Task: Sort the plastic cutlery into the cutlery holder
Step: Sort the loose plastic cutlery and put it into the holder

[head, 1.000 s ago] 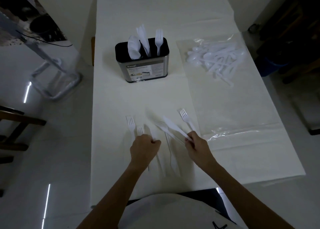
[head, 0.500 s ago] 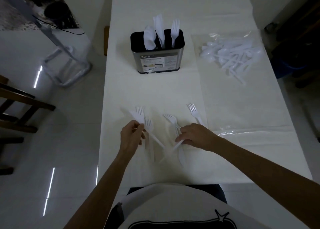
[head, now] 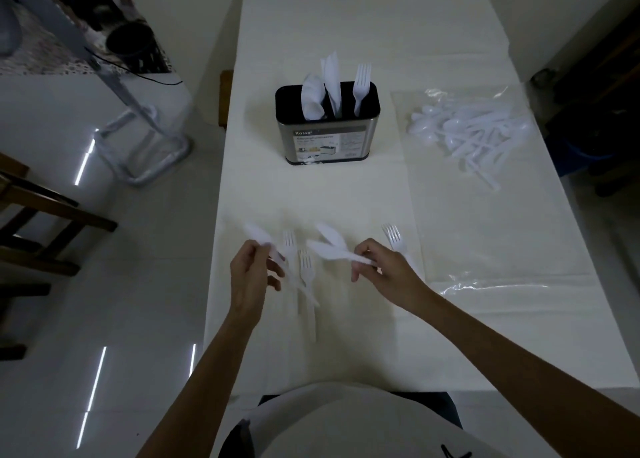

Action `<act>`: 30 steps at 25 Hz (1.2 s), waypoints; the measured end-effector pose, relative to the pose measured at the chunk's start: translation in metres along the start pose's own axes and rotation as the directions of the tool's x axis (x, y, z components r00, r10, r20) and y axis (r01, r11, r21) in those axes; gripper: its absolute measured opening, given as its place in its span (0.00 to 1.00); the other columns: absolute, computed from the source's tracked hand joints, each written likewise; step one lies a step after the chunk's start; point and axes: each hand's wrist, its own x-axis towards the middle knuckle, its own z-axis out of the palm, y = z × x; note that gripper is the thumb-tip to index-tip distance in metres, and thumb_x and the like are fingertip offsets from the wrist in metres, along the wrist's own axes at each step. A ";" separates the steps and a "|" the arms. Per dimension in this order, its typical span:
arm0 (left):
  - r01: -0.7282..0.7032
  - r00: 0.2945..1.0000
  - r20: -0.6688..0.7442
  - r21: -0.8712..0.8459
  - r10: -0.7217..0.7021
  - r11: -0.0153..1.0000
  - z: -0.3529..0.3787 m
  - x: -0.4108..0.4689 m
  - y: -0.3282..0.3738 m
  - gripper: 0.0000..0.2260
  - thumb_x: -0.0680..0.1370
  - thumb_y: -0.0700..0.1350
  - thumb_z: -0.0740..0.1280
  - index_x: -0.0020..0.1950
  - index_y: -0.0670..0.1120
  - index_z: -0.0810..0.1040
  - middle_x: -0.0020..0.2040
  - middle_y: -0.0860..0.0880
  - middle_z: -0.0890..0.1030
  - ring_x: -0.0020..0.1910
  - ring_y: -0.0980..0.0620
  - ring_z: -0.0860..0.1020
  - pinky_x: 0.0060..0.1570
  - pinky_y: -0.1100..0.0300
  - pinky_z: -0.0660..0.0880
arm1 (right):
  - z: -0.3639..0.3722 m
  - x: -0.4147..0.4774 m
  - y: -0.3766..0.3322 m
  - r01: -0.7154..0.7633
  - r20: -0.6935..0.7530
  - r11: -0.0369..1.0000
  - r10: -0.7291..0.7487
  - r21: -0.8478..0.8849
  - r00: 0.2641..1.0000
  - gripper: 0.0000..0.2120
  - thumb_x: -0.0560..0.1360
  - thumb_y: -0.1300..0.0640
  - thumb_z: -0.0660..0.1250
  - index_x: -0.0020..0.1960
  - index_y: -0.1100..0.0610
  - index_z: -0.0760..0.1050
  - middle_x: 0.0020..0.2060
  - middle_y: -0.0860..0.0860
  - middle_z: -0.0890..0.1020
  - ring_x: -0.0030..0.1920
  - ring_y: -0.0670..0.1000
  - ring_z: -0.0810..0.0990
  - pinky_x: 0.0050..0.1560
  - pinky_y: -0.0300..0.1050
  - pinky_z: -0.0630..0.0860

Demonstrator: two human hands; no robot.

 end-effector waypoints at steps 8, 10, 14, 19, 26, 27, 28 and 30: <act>0.017 0.947 0.319 0.035 -0.027 0.999 0.052 -0.017 0.021 0.03 0.76 0.37 0.67 0.45 0.40 0.81 0.37 0.44 0.83 0.35 0.49 0.82 0.32 0.58 0.79 | 0.019 -0.023 -0.025 -0.242 -0.059 0.846 0.305 0.475 0.950 0.10 0.80 0.57 0.60 0.55 0.53 0.79 0.39 0.50 0.84 0.37 0.45 0.81 0.35 0.37 0.75; 0.015 0.934 0.356 0.059 -0.035 0.998 0.057 -0.019 0.021 0.04 0.76 0.37 0.67 0.42 0.40 0.82 0.36 0.45 0.83 0.36 0.50 0.82 0.33 0.58 0.79 | 0.023 -0.031 -0.027 -0.245 -0.084 0.830 0.328 0.500 0.941 0.11 0.80 0.56 0.59 0.56 0.55 0.79 0.38 0.51 0.84 0.36 0.48 0.82 0.34 0.40 0.75; 0.038 0.938 0.338 0.122 -0.078 0.992 0.064 -0.019 0.019 0.05 0.74 0.38 0.69 0.41 0.45 0.83 0.34 0.51 0.82 0.34 0.54 0.80 0.33 0.60 0.78 | 0.021 -0.044 -0.030 -0.294 -0.025 0.714 0.400 0.636 0.916 0.15 0.82 0.53 0.53 0.58 0.55 0.76 0.39 0.52 0.84 0.34 0.52 0.82 0.32 0.41 0.76; -0.008 0.943 0.329 0.144 -0.041 0.989 0.071 -0.015 0.017 0.01 0.72 0.41 0.72 0.43 0.45 0.82 0.44 0.52 0.81 0.39 0.55 0.76 0.34 0.65 0.73 | 0.017 -0.052 -0.029 -0.416 0.183 0.615 0.406 0.670 0.895 0.20 0.82 0.47 0.48 0.51 0.58 0.74 0.26 0.48 0.68 0.23 0.46 0.63 0.24 0.37 0.60; -0.083 0.872 0.489 0.119 0.015 0.989 0.072 -0.008 0.035 0.28 0.72 0.37 0.71 0.66 0.59 0.69 0.55 0.56 0.83 0.49 0.54 0.83 0.51 0.63 0.79 | 0.012 -0.052 -0.037 -0.446 0.289 0.614 0.343 0.651 0.894 0.19 0.80 0.45 0.53 0.34 0.52 0.62 0.26 0.47 0.60 0.24 0.46 0.55 0.23 0.36 0.54; -0.104 0.854 0.520 0.125 0.024 0.987 0.072 -0.006 0.037 0.30 0.73 0.37 0.71 0.69 0.59 0.66 0.57 0.56 0.82 0.48 0.53 0.83 0.52 0.63 0.79 | 0.010 -0.052 -0.037 -0.469 0.325 0.589 0.340 0.658 0.882 0.19 0.81 0.45 0.53 0.34 0.52 0.63 0.26 0.47 0.60 0.24 0.45 0.55 0.22 0.35 0.54; -0.115 0.839 0.544 0.122 0.031 0.986 0.073 -0.005 0.040 0.29 0.74 0.36 0.70 0.70 0.56 0.66 0.57 0.55 0.82 0.48 0.52 0.83 0.51 0.62 0.79 | 0.007 -0.051 -0.037 -0.488 0.355 0.579 0.335 0.653 0.873 0.18 0.81 0.45 0.52 0.35 0.52 0.63 0.26 0.47 0.60 0.24 0.45 0.55 0.22 0.35 0.54; -0.104 0.820 0.572 0.106 0.025 0.989 0.073 -0.003 0.044 0.23 0.76 0.35 0.67 0.68 0.50 0.70 0.57 0.51 0.82 0.50 0.51 0.83 0.49 0.61 0.80 | 0.001 -0.049 -0.036 -0.509 0.392 0.597 0.326 0.620 0.860 0.16 0.81 0.47 0.52 0.37 0.52 0.64 0.26 0.47 0.59 0.24 0.45 0.54 0.22 0.35 0.53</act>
